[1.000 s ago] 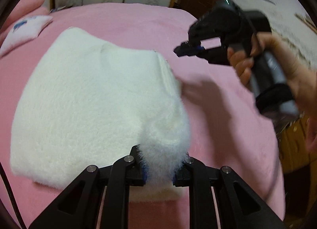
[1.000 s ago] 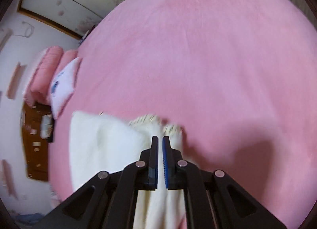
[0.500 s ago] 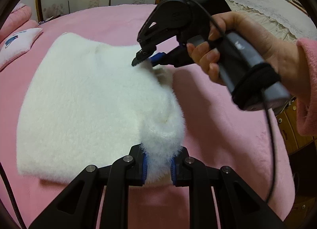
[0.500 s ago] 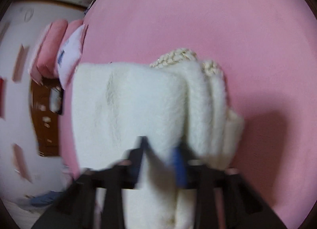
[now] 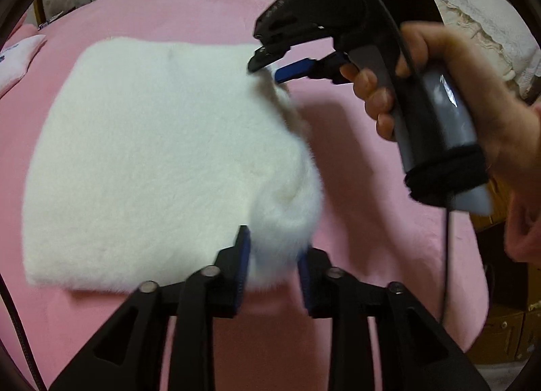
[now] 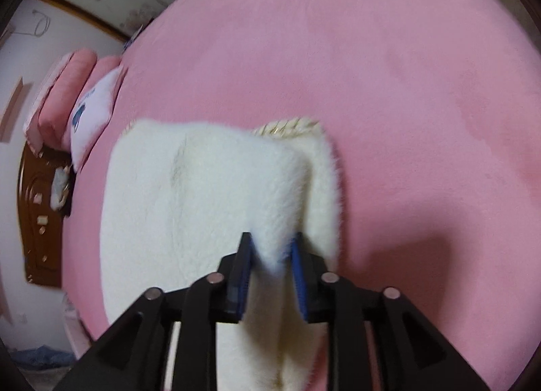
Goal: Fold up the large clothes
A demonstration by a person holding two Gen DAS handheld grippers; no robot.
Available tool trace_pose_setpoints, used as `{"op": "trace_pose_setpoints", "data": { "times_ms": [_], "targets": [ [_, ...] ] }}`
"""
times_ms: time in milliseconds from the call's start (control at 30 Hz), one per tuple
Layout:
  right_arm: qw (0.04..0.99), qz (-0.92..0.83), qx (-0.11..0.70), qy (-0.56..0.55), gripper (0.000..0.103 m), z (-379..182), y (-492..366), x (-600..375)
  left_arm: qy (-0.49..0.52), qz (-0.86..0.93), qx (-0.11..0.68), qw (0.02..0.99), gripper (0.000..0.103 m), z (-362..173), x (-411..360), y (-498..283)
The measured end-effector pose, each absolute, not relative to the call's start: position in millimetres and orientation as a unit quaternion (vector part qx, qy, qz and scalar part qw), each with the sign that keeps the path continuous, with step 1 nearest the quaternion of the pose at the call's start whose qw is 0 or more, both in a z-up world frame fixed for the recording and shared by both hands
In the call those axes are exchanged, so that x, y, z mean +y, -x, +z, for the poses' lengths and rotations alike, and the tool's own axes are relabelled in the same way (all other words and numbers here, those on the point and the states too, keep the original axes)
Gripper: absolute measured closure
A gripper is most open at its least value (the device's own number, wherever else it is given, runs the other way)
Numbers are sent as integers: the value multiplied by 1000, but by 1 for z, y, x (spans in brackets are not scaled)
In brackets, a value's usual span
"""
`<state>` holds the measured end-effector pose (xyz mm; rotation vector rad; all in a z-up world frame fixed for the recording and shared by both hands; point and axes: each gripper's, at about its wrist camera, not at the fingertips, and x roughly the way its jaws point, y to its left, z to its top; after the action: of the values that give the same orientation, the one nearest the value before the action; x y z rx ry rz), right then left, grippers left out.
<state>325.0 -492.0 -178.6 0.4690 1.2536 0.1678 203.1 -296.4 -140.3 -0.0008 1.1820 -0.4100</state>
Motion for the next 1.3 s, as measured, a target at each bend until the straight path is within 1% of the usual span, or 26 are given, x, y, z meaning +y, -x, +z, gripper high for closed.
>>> {"op": "trace_pose_setpoints", "data": {
  "times_ms": [33,67,133,200,267,300,333,367,400,467,500,533,600,667,733,800,833,867,933,1033,1133,1233,1300],
  "targets": [
    [799,65,563,-202,70,-167,-318,-492,-4,-194,554,809,49,-126,-288,-201],
    [816,62,544,-186,68,-154,-310,-491,-5,-193,545,816,39,-113,-280,-198],
    [838,83,514,-162,68,-133,-295,-489,-2,-190,502,844,37,-79,-253,-196],
    [853,133,488,-133,68,-116,-282,-473,-5,-170,484,859,32,-60,-230,-206],
    [850,189,479,-112,68,-112,-275,-452,-11,-142,488,861,32,-55,-210,-227],
    [844,206,483,-109,71,-114,-278,-433,-17,-124,494,860,32,-59,-200,-242],
    [838,216,488,-110,76,-118,-278,-425,-20,-110,499,859,38,-65,-192,-253],
    [830,225,496,-116,94,-125,-278,-414,-18,-101,507,856,56,-72,-185,-265],
    [825,227,503,-122,100,-131,-278,-407,-13,-98,518,850,65,-80,-178,-276],
    [813,210,524,-144,100,-150,-278,-395,8,-97,555,826,87,-107,-166,-294],
    [805,206,535,-154,101,-158,-274,-392,4,-93,569,817,93,-120,-164,-299],
    [795,199,552,-157,101,-170,-272,-385,-22,-88,578,811,95,-138,-161,-304],
    [792,183,563,-149,103,-189,-266,-372,-64,-92,577,809,96,-156,-164,-300],
    [791,180,560,-166,103,-198,-250,-380,-69,-87,585,803,96,-164,-163,-297],
    [785,163,563,-199,103,-204,-236,-396,-43,-87,600,794,96,-166,-160,-299],
    [783,148,566,-212,103,-208,-221,-411,12,-91,617,782,98,-171,-139,-301],
    [786,141,567,-203,103,-207,-215,-413,43,-91,623,775,102,-174,-127,-302],
    [787,136,569,-195,103,-207,-213,-410,66,-96,628,770,102,-177,-119,-302],
    [787,120,576,-184,103,-202,-206,-414,80,-101,631,765,102,-178,-112,-295],
    [800,83,578,-135,103,-186,-200,-403,32,-90,635,767,102,-174,-116,-278],
    [822,40,560,-94,103,-162,-186,-386,31,-80,643,761,102,-153,-113,-278],
    [823,98,533,-170,103,-156,-177,-389,25,-105,629,770,101,-137,-122,-283],
    [805,116,543,-209,103,-165,-183,-385,40,-115,634,764,101,-140,-125,-297]
  ]
}}
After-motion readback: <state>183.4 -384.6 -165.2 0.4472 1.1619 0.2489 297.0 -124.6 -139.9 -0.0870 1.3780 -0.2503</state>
